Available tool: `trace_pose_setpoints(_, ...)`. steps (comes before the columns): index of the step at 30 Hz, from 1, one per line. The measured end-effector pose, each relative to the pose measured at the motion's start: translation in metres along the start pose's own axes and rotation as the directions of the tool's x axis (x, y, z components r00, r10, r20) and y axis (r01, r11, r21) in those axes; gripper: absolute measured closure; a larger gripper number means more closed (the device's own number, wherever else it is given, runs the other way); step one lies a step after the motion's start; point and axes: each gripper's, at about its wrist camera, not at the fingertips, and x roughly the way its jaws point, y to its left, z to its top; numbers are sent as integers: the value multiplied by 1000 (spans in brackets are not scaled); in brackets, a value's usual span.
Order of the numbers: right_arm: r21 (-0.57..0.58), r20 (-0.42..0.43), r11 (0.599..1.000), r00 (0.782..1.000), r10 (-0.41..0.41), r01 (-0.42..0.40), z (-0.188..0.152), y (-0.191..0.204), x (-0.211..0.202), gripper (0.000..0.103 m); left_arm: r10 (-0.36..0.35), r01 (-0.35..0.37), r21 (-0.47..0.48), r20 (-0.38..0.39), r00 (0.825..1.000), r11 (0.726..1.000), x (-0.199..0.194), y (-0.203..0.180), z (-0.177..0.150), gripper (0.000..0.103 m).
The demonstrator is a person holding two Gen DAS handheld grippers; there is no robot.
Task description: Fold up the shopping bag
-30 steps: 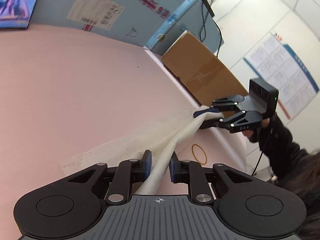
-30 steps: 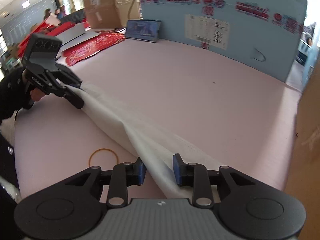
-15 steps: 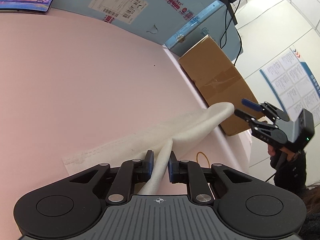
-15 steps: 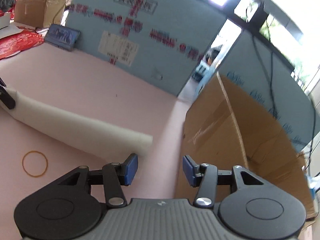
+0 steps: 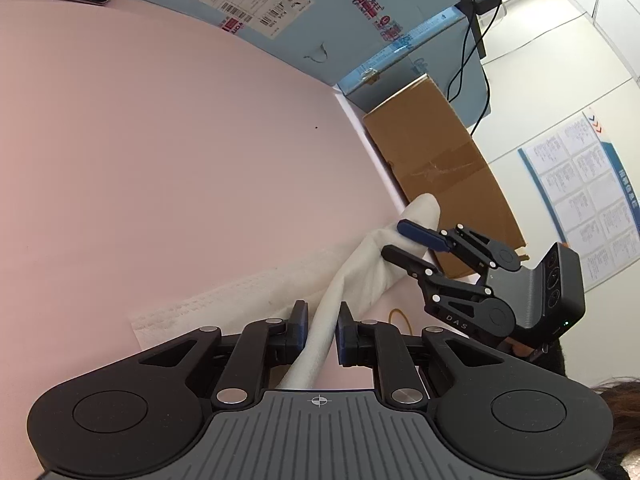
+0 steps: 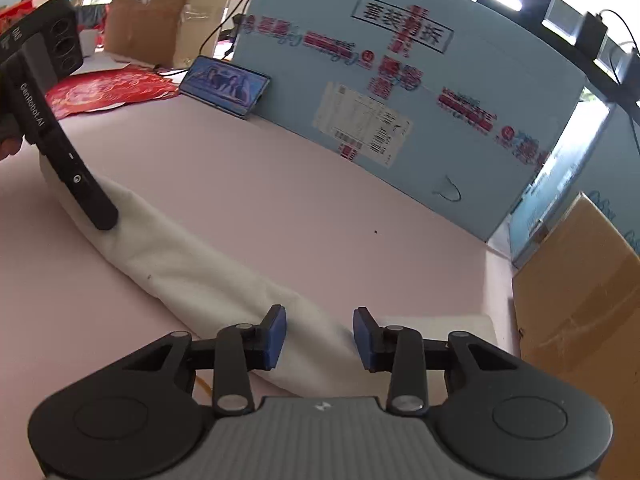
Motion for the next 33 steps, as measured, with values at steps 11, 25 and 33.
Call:
trace_pose_setpoints(11, 234, -20, 955, 983, -185, 184, -35, -36, -8, 61, 69, -58, -78, 146, 987, 995, -37, 20, -13, 86)
trace_pose_setpoints(25, 215, 4, 945, 967, -253, 247, -36, -21, -8, 60, 500, -736, 173, 631, 593, 654, -68, -111, -67, 57)
trace_pose_setpoints(33, 250, 12, 942, 972, -233, 223, -38, -27, -10, 60, 314, -578, 372, 569, 760, 726, 9, -158, -81, 62)
